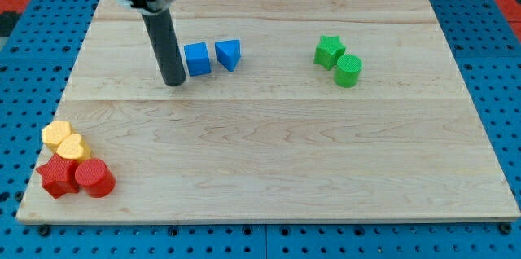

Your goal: Move the blue cube to the top left of the board

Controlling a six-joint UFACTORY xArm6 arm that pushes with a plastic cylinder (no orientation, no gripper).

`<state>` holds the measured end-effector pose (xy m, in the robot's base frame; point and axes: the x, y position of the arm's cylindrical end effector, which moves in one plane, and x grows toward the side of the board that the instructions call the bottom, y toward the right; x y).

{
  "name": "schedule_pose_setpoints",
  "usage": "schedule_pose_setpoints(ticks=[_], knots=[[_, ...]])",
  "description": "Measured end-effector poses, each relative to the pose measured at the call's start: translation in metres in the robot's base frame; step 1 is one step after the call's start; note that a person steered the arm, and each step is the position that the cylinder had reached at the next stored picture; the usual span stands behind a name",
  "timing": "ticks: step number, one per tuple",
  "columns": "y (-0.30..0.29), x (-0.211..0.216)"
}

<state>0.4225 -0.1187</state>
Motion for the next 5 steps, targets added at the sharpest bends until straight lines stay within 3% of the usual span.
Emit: schedule_pose_setpoints(ticks=[1, 3, 4, 5], knots=[[0.017, 0.001], [-0.004, -0.092], [-0.019, -0.111], [-0.011, -0.076]])
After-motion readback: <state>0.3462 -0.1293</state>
